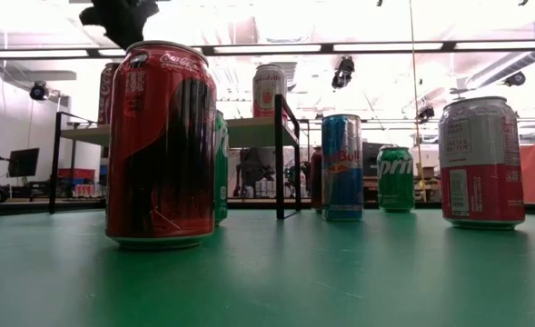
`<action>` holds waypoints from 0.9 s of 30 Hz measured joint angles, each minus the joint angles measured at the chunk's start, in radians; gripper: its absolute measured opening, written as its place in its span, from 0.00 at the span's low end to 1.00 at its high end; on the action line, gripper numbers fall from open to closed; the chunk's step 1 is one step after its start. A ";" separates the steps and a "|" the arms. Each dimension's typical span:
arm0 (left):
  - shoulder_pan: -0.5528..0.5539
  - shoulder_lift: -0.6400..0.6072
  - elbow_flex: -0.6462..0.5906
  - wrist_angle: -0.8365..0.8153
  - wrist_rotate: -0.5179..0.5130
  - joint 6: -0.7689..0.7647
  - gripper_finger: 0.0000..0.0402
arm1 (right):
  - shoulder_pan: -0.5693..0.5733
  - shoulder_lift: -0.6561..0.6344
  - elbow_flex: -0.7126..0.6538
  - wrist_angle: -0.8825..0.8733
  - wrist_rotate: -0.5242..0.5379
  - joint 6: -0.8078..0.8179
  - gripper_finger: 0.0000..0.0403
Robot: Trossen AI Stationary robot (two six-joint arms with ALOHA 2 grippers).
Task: Place canned beverage on shelf
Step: Put the red/black soda can on the shelf
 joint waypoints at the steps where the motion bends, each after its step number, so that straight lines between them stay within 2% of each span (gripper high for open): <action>1: 0.002 -0.001 0.018 -0.022 0.000 0.008 0.00 | 0.000 0.000 0.000 0.000 0.000 -0.001 0.81; 9: 0.055 -0.001 0.085 -0.161 -0.001 0.018 0.00 | 0.000 0.000 -0.001 0.000 0.000 -0.002 0.81; 27: 0.074 -0.029 -0.013 -0.160 -0.004 -0.036 0.00 | 0.000 0.000 -0.002 -0.001 0.000 0.007 0.81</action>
